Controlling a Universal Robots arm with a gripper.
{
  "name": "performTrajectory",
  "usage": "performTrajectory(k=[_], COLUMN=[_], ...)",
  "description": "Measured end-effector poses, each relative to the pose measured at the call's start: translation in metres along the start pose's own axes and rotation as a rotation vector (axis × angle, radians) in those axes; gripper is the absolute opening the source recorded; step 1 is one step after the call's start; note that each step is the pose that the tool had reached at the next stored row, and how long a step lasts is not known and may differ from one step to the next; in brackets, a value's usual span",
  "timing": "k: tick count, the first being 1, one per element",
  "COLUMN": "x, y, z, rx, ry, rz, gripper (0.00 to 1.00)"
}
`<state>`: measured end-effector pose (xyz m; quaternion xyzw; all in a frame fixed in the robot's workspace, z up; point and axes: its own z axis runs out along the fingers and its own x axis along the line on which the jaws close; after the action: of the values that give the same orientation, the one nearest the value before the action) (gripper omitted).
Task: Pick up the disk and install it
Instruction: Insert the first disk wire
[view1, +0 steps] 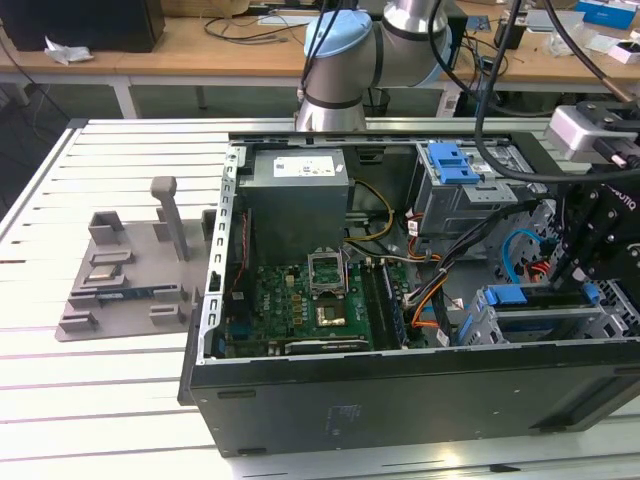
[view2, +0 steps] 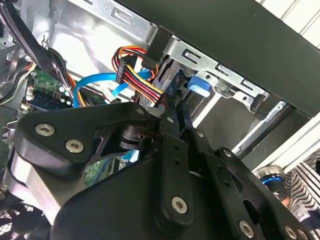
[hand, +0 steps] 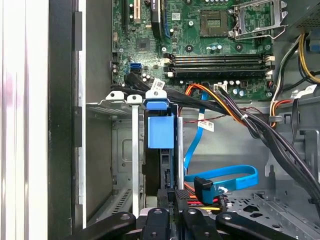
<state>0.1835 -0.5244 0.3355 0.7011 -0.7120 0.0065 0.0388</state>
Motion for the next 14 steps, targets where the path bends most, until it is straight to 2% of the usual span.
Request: performTrajectory(k=[2,3,5,7,9,11,12,13,14], x=[0.0,0.0,0.0002,0.0009,0.0013,0.0022,0.003,0.0034,0.0036], y=[0.0,0.0,0.0001,0.0006,0.001,0.0017,0.0022,0.0026,0.0026], z=[0.0004,0.0002,-0.0025,-0.0136,-0.0216,-0.0367,-0.049,-0.0561,-0.0583], rx=[0.0001,0.0001,0.0002,0.0002,0.0002,0.0004,0.0004,0.0003,0.0003], ry=[-0.0007,0.0,0.0001,0.0003,0.0003,0.0003,0.0003,-0.0005,-0.0017], rz=[0.0,0.0,0.0,0.0,0.0,0.0,0.0,0.0,0.0], gripper=[0.18,0.24,0.24,0.24,0.24,0.11,0.11,0.11,0.11])
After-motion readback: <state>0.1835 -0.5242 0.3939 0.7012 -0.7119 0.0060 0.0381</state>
